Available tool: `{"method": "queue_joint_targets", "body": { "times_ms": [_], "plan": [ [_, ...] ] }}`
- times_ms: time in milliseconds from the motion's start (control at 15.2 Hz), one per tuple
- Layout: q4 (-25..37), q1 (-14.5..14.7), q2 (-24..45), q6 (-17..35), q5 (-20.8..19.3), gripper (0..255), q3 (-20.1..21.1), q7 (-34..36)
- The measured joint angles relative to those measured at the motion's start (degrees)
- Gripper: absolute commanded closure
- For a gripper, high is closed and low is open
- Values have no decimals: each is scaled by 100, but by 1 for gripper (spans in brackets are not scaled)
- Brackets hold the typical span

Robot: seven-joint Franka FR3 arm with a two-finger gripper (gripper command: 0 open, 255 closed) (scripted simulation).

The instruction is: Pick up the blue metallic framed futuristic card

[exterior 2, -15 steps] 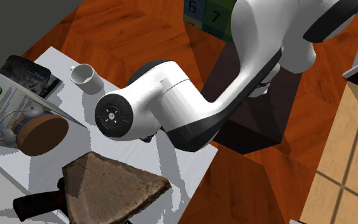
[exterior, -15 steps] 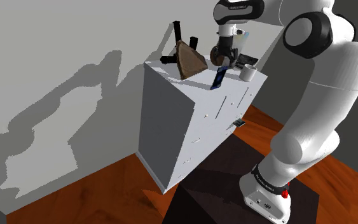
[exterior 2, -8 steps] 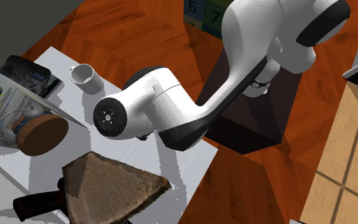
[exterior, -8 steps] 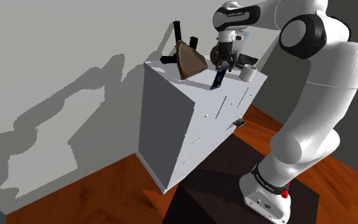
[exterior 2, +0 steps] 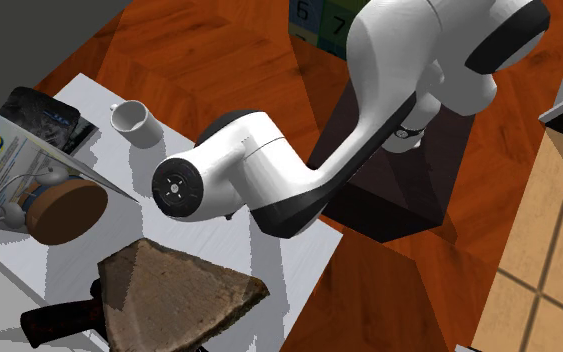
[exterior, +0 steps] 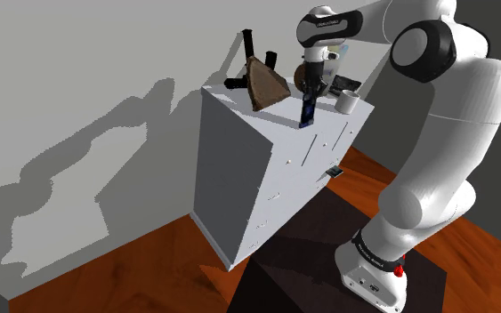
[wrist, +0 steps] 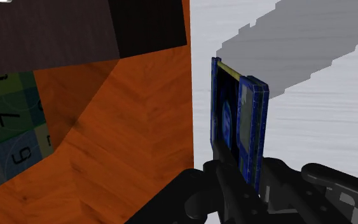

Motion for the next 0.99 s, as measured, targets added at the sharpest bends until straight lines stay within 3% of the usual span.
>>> {"method": "queue_joint_targets", "body": {
  "times_ms": [396, 990],
  "plan": [
    [21, -1, 0, -47, -1, 255, -2, -5],
    [610, 6, -37, -663, -4, 255, -8, -95]
  ]
}}
